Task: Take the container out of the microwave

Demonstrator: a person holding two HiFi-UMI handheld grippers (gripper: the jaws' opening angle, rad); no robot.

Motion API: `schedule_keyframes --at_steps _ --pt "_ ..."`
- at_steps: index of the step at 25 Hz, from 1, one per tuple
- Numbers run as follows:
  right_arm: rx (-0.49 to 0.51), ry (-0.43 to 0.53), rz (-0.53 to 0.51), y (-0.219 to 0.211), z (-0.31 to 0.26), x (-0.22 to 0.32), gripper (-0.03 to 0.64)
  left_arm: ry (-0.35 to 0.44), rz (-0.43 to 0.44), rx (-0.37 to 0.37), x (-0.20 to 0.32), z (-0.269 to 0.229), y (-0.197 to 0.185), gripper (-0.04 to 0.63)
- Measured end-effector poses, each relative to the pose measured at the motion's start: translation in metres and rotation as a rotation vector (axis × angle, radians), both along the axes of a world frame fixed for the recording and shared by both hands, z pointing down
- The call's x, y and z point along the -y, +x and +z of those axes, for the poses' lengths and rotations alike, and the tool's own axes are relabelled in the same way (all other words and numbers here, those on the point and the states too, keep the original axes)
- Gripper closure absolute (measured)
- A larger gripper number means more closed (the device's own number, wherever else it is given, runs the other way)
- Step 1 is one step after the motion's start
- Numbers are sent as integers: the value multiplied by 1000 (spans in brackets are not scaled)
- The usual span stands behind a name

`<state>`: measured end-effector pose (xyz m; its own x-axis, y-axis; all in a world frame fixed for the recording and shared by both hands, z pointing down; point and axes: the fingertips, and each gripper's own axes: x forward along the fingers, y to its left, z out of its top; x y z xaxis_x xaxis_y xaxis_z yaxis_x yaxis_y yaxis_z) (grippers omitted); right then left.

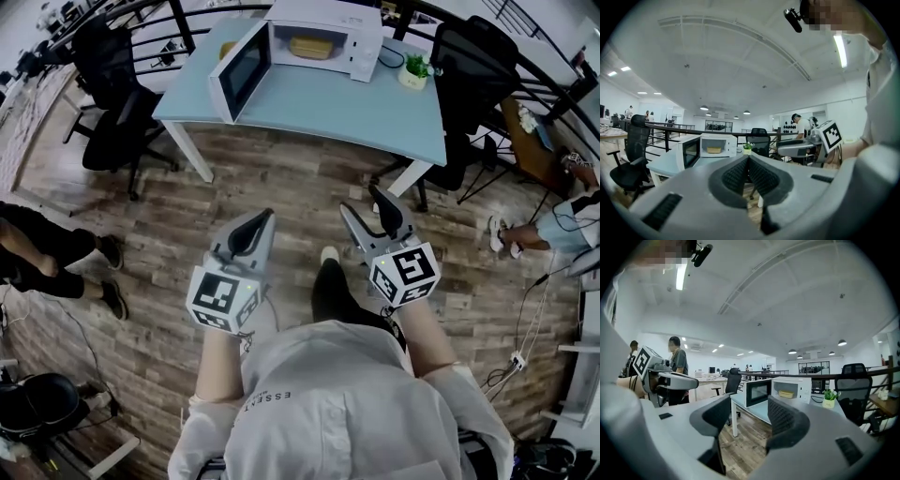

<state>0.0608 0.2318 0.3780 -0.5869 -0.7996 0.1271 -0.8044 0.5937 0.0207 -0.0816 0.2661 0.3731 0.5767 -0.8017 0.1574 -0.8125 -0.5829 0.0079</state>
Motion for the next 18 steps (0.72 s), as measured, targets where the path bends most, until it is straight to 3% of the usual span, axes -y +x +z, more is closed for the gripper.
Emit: schedule_keyframes --at_steps 6,18 --pt "16 -27 -66 0 12 97 373 -14 -52 26 86 6 4 594" --pt "29 -72 -165 26 19 325 373 -29 -121 31 311 6 40 594"
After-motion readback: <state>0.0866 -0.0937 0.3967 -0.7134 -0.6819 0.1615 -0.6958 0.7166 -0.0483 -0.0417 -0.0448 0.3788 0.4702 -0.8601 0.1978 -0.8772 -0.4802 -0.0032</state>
